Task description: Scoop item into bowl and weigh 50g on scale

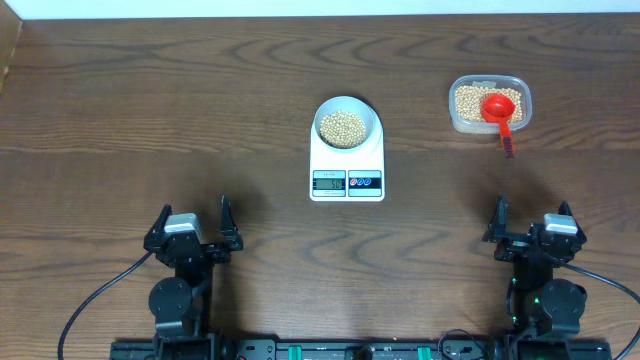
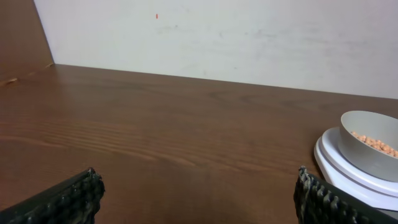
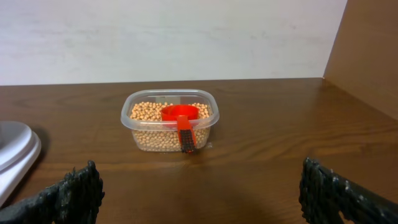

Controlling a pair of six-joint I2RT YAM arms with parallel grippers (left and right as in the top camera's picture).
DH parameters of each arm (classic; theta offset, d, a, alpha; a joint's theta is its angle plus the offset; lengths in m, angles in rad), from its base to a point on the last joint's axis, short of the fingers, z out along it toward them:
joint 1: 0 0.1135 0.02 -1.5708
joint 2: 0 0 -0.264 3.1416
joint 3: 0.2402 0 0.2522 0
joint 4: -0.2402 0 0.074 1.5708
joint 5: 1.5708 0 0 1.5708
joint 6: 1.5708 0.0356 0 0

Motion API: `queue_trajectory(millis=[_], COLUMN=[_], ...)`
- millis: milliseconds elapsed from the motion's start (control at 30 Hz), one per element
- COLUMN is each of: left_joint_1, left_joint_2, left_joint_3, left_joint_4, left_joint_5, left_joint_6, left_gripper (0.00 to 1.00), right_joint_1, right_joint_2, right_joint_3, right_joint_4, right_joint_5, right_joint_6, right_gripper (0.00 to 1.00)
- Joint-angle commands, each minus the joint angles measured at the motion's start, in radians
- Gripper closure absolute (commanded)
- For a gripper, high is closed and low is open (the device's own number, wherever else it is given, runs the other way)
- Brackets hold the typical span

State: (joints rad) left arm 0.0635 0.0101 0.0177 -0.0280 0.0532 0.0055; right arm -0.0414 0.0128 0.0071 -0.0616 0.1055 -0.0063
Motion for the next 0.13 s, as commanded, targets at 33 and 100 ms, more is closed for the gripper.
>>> queue_trajectory(millis=[33,100], left_joint_1=[-0.002,-0.002], left_joint_2=[-0.006,-0.006], left_joint_3=[-0.013,-0.013], left_joint_4=[-0.042,-0.042], left_joint_5=[0.002,0.002], left_joint_6=[0.017,0.017], left_gripper=[0.00,0.00], right_joint_1=[0.006,0.006], right_joint_2=[-0.008,-0.008], right_joint_3=[-0.002,-0.002], right_joint_4=[-0.002,-0.002], right_joint_5=[0.012,0.012], right_joint_6=[0.017,0.017], right_gripper=[0.01,0.01])
